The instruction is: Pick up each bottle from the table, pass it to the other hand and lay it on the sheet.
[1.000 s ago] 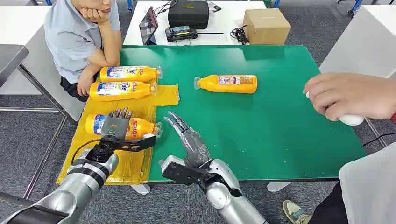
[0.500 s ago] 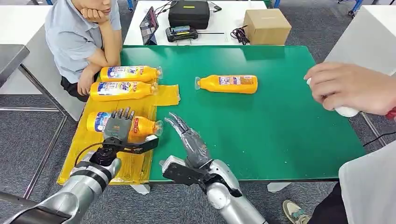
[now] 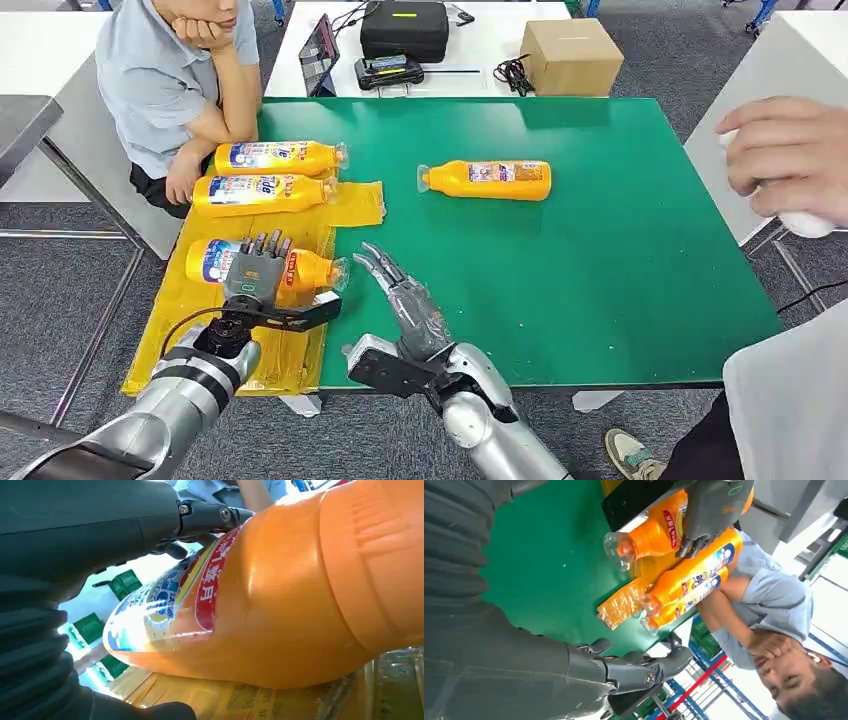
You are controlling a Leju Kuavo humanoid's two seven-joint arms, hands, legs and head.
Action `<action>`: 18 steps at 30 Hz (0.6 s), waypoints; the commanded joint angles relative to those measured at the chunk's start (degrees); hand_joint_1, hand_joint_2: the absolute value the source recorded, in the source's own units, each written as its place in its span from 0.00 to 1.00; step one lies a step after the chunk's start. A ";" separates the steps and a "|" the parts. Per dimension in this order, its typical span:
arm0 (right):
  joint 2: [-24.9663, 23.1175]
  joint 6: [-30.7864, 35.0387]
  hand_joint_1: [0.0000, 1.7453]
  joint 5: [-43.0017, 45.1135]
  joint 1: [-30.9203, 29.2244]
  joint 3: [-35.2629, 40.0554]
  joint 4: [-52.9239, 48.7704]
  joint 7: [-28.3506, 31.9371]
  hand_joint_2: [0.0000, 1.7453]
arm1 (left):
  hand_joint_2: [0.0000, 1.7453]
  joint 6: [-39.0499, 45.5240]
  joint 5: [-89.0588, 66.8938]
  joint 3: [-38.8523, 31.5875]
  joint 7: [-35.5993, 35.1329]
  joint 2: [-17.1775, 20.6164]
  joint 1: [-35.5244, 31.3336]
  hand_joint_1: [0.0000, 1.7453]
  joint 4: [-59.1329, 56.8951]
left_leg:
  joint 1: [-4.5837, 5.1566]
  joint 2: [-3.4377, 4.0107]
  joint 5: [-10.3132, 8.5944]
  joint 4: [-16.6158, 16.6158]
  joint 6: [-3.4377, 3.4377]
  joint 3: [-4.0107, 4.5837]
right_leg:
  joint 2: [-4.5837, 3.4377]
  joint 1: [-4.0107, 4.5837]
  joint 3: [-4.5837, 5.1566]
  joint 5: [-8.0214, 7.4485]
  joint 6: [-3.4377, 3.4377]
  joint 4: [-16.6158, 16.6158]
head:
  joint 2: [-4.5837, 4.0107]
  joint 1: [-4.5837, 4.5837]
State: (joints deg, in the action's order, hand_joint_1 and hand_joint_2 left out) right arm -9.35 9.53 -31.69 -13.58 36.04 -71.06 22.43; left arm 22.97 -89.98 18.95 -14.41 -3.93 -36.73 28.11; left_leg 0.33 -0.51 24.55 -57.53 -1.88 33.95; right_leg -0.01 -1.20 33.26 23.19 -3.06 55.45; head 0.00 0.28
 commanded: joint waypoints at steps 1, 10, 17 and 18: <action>0.51 0.17 0.00 0.06 -1.66 -0.33 3.16 0.15 1.00 | 1.00 -0.30 0.02 1.79 -0.03 0.23 -0.67 0.00 -3.47 | -0.09 0.09 0.06 0.01 0.11 -0.13 | -0.05 0.10 -0.14 0.02 0.14 -0.05 | 0.00 0.00; 0.51 0.17 0.00 0.06 -1.66 -0.33 3.16 0.15 1.00 | 1.00 -0.30 0.02 1.79 -0.03 0.23 -0.67 0.00 -3.47 | -0.10 0.09 0.07 -0.01 0.12 -0.14 | -0.05 0.11 -0.14 0.03 0.15 -0.04 | 0.00 0.00; 1.33 2.34 0.00 -0.87 0.53 -0.94 2.61 -0.07 1.00 | 1.00 5.80 -0.02 8.29 -0.46 1.24 7.98 0.00 14.77 | -0.06 -0.05 0.07 -0.01 0.08 -0.08 | 0.09 0.07 -0.11 0.08 0.10 -0.06 | 0.00 -0.04; 1.32 2.35 0.00 -0.92 0.54 -0.96 2.50 -0.07 1.00 | 1.00 5.74 0.56 7.32 -0.36 1.01 8.11 0.00 14.47 | -0.03 0.00 0.04 0.01 0.05 0.00 | 0.01 0.04 -0.02 0.03 0.07 -0.05 | 0.00 -0.02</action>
State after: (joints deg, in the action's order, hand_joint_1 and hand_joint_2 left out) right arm -9.38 11.41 -32.52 -12.49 35.82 -70.90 22.23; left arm 31.34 -90.01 21.14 -13.27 -4.26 -32.25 34.02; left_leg 0.34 -0.53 24.55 -57.54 -1.88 34.04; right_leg 0.01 -1.20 33.33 23.20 -3.06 55.45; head 0.00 0.26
